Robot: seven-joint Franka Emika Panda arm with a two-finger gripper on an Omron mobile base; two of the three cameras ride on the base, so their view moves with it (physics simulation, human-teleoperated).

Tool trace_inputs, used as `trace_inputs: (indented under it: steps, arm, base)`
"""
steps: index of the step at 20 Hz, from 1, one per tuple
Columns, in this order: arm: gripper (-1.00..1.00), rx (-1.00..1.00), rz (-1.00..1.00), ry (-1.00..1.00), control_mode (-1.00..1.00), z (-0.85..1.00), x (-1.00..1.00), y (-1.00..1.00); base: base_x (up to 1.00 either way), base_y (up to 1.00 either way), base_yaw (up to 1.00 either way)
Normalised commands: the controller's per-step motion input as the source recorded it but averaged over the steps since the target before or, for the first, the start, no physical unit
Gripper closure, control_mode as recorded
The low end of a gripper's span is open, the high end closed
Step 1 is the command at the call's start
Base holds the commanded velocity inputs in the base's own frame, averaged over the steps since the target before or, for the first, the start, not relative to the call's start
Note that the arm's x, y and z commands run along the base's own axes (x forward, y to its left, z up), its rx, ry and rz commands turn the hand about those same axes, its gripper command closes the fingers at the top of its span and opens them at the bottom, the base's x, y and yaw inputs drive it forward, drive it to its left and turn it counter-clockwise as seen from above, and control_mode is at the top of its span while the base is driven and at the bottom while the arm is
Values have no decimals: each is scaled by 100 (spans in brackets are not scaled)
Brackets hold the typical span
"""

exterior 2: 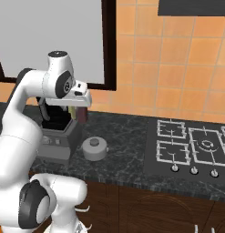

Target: Close the lid blender by securely placing the lid on top.

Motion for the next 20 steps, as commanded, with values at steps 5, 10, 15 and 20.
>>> trace_inputs:
  steps: [5,10,15,20]
  arm:
    - [-100,0,0,0,-100,-12,-20,-12]
    - [-100,0,0,0,-100,-42,-34,-40]
    - [-100,0,0,0,-100,-49,-18,-21]
    - [-100,0,0,0,-100,-56,-2,0]
  base:
    - [0,0,0]
    - [0,0,0]
    - [0,0,0]
    - [0,0,0]
